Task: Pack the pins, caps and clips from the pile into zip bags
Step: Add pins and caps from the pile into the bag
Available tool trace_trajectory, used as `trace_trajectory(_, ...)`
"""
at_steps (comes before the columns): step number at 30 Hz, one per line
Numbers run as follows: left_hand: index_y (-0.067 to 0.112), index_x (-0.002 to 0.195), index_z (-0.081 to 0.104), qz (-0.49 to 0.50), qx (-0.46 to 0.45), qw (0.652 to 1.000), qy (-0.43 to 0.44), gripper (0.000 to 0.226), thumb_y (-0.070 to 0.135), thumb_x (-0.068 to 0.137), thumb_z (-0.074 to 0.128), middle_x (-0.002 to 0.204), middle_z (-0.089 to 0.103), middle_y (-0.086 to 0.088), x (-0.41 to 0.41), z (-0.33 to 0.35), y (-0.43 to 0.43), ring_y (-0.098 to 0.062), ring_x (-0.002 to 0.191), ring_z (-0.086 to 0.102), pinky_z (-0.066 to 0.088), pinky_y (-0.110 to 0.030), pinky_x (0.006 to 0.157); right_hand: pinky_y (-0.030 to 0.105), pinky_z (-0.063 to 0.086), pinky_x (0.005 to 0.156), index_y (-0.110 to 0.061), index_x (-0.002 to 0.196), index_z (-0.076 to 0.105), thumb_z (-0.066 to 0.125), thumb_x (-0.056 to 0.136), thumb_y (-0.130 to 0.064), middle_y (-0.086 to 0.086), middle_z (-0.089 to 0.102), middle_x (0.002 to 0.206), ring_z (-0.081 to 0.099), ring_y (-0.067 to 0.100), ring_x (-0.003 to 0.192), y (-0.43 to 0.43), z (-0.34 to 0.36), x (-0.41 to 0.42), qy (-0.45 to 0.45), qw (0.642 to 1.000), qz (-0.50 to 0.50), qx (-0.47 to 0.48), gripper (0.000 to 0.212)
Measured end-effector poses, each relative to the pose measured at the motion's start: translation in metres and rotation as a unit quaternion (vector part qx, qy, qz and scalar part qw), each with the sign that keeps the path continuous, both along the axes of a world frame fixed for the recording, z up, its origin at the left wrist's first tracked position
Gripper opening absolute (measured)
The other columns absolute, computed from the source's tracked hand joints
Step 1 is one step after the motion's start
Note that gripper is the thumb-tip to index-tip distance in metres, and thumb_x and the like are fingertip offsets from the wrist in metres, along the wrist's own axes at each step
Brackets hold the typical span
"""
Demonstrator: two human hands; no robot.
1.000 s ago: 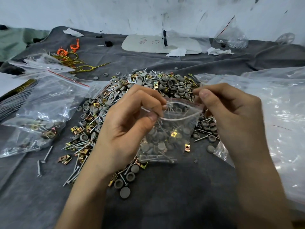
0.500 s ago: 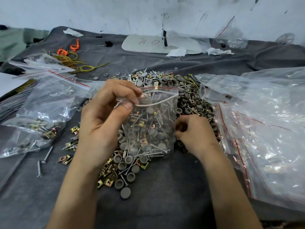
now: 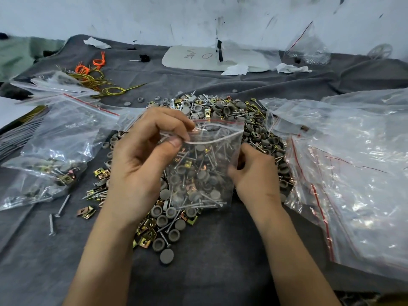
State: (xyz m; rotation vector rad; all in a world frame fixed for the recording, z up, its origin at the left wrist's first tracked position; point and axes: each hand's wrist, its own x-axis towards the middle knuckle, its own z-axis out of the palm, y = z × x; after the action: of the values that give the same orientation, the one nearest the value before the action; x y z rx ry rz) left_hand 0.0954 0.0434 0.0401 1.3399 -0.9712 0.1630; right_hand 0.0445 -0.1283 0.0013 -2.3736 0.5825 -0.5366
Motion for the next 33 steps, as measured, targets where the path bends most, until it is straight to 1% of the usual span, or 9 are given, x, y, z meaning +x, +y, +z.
trace_trajectory(6, 0.033, 0.090, 0.065, -0.020, -0.006, 1.000, 0.013, 0.028, 0.011, 0.087, 0.049, 0.103, 0.063, 0.003, -0.001, 0.000, -0.002, -0.031, 0.102, 0.058, 0.044, -0.053, 0.090, 0.034, 0.050, 0.064, -0.019, 0.093, 0.057, 0.071, 0.083, -0.026, -0.001, 0.065, 0.084, 0.060, 0.023, 0.080, -0.004, -0.003, 0.001, 0.001, 0.998, -0.028, -0.056, 0.018)
trace_trajectory(9, 0.033, 0.090, 0.066, -0.023, -0.009, 0.999, 0.022, 0.028, 0.012, 0.087, 0.049, 0.103, 0.063, 0.003, -0.001, 0.000, -0.002, -0.031, 0.102, 0.058, 0.044, -0.051, 0.091, 0.029, 0.040, 0.060, -0.018, 0.098, 0.055, 0.066, 0.087, -0.027, 0.002, 0.063, 0.082, 0.058, 0.027, 0.084, -0.002, -0.004, 0.000, 0.016, 0.993, -0.031, -0.116, 0.018)
trace_trajectory(13, 0.033, 0.090, 0.066, -0.024, -0.009, 0.999, 0.027, 0.028, 0.012, 0.087, 0.049, 0.104, 0.064, 0.002, -0.002, 0.000, -0.001, -0.031, 0.102, 0.059, 0.044, -0.048, 0.090, 0.031, 0.047, 0.062, -0.017, 0.095, 0.057, 0.068, 0.084, -0.018, -0.002, 0.062, 0.080, 0.060, 0.023, 0.081, 0.002, 0.000, -0.001, -0.005, 0.998, -0.022, -0.051, 0.016)
trace_trajectory(17, 0.033, 0.090, 0.066, -0.038, -0.010, 0.999, 0.030, 0.029, 0.011, 0.086, 0.049, 0.105, 0.063, 0.002, -0.007, 0.003, -0.004, -0.035, 0.103, 0.058, 0.044, -0.053, 0.090, 0.008, 0.046, 0.054, -0.030, 0.078, 0.055, 0.069, 0.083, -0.009, -0.014, 0.058, 0.077, 0.058, -0.004, 0.065, -0.007, 0.026, -0.012, -0.152, 0.976, -0.032, 0.150, 0.026)
trace_trajectory(21, 0.018, 0.088, 0.061, -0.053, 0.038, 0.998, -0.006, 0.017, 0.009, 0.087, 0.046, 0.106, 0.061, 0.002, -0.019, 0.008, -0.013, -0.028, 0.104, 0.060, 0.049, -0.045, 0.088, 0.014, 0.047, 0.061, -0.029, 0.080, 0.062, 0.068, 0.081, -0.009, -0.011, 0.065, 0.076, 0.059, 0.002, 0.066, -0.018, 0.071, -0.039, -0.388, 0.898, 0.040, 0.202, 0.020)
trace_trajectory(23, 0.013, 0.090, 0.060, -0.066, 0.052, 0.996, -0.015, 0.016, 0.009, 0.086, 0.045, 0.106, 0.060, -0.005, -0.024, 0.009, -0.017, -0.026, 0.104, 0.060, 0.052, -0.043, 0.085, 0.018, 0.047, 0.065, -0.029, 0.081, 0.061, 0.066, 0.080, -0.011, -0.014, 0.065, 0.073, 0.059, 0.003, 0.069, -0.013, 0.082, -0.049, -0.450, 0.867, 0.099, 0.190, 0.019)
trace_trajectory(27, 0.006, 0.087, 0.060, -0.074, 0.058, 0.995, -0.013, 0.016, 0.009, 0.086, 0.044, 0.110, 0.057, -0.016, -0.030, 0.009, -0.022, -0.037, 0.106, 0.059, 0.050, -0.059, 0.085, 0.014, 0.046, 0.067, -0.027, 0.086, 0.061, 0.069, 0.081, -0.010, -0.012, 0.067, 0.079, 0.062, 0.002, 0.074, 0.000, 0.086, -0.053, -0.384, 0.899, 0.163, 0.134, 0.019)
trace_trajectory(29, 0.007, 0.089, 0.060, -0.069, 0.055, 0.996, -0.018, 0.015, 0.009, 0.087, 0.045, 0.111, 0.058, -0.014, -0.030, 0.008, -0.022, -0.035, 0.106, 0.059, 0.051, -0.057, 0.086, 0.018, 0.049, 0.070, -0.026, 0.089, 0.063, 0.070, 0.083, -0.015, -0.008, 0.068, 0.084, 0.065, 0.007, 0.079, 0.000, 0.085, -0.054, -0.339, 0.914, 0.180, 0.129, 0.014)
trace_trajectory(33, 0.013, 0.091, 0.060, -0.049, 0.039, 0.998, -0.022, 0.016, 0.009, 0.089, 0.045, 0.110, 0.059, -0.003, -0.023, 0.005, -0.021, -0.026, 0.108, 0.059, 0.052, -0.045, 0.089, 0.012, 0.049, 0.071, -0.024, 0.089, 0.065, 0.067, 0.085, -0.020, -0.008, 0.070, 0.087, 0.066, 0.005, 0.084, -0.011, 0.082, -0.054, -0.362, 0.911, 0.131, 0.147, 0.006)
